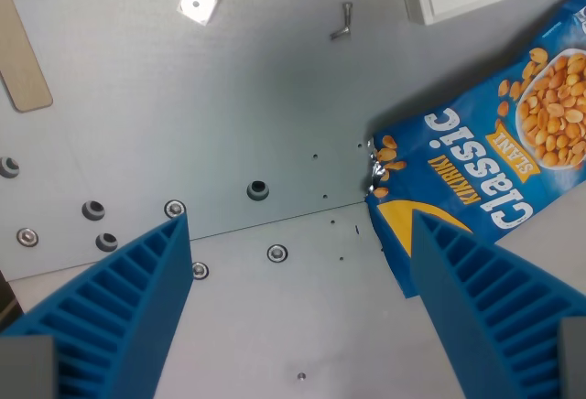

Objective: Rotate around base positive y

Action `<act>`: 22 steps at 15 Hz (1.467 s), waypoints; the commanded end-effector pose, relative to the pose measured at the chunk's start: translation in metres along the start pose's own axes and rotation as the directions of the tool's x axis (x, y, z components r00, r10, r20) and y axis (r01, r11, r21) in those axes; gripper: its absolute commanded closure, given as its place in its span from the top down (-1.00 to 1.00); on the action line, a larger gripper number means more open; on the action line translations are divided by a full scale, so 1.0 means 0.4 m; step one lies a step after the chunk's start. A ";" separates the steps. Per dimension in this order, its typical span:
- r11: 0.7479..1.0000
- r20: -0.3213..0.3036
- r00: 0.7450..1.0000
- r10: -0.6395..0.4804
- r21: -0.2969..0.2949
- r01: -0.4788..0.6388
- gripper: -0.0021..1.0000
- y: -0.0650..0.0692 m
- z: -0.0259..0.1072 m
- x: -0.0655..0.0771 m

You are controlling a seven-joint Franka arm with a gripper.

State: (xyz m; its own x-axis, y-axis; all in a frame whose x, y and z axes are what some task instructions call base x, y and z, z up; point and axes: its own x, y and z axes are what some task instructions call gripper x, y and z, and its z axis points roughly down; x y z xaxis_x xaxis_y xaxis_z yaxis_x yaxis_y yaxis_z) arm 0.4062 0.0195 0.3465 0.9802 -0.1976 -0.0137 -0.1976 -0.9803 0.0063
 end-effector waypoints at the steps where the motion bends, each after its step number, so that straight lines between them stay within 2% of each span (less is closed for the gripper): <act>1: 1.000 0.005 1.000 0.000 -0.001 0.000 1.00 0.000 -0.008 -0.001; 11: 1.000 0.135 0.991 0.002 -0.028 0.002 1.00 0.000 -0.008 -0.001; 22: 0.998 0.275 0.961 0.007 -0.056 0.009 1.00 0.000 -0.008 -0.001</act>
State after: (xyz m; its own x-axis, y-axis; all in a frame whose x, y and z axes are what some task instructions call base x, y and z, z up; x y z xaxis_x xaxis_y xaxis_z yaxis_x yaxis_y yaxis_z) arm 0.3995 0.0202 0.3421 0.9743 -0.1962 -0.1103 -0.1947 -0.9806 0.0241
